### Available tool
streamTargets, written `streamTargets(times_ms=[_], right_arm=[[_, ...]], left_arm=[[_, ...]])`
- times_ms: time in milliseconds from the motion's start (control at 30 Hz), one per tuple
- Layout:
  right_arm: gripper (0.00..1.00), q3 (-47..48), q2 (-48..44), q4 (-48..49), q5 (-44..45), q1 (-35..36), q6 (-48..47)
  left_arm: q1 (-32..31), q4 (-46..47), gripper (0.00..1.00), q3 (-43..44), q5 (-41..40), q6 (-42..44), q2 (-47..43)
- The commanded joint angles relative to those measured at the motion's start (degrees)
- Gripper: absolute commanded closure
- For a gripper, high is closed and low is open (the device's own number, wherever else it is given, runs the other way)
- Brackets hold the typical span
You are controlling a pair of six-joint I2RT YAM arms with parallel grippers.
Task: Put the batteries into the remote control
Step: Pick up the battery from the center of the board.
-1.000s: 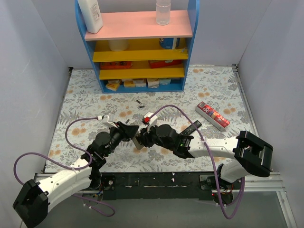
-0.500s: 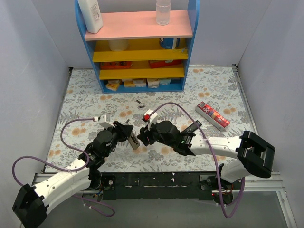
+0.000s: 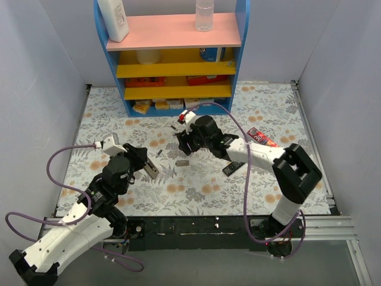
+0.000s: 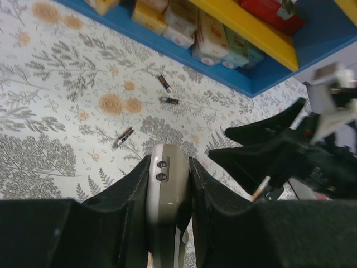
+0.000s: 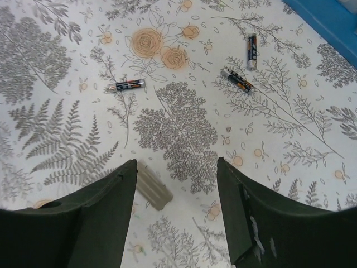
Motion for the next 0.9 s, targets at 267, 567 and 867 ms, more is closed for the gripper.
streamTargets(times_ms=[267,567,867], right_arm=[[0.32,24.18,22.17,-10.73,-15.27,0.14,-16.10],[0.33,37.65,32.54,-11.19,-5.00,4.18,-12.95],[0.34,45.83,39.22,-14.00,6.61,7.60,-12.68]], left_arm=[[-0.27,-5.09,0.98,6.25,-6.62,18.74,-9.00],[-0.27,-4.55,1.00,3.95,-7.15,20.32,-10.24],[-0.10,-4.38,0.99,3.16,-6.54,21.02,-12.53]])
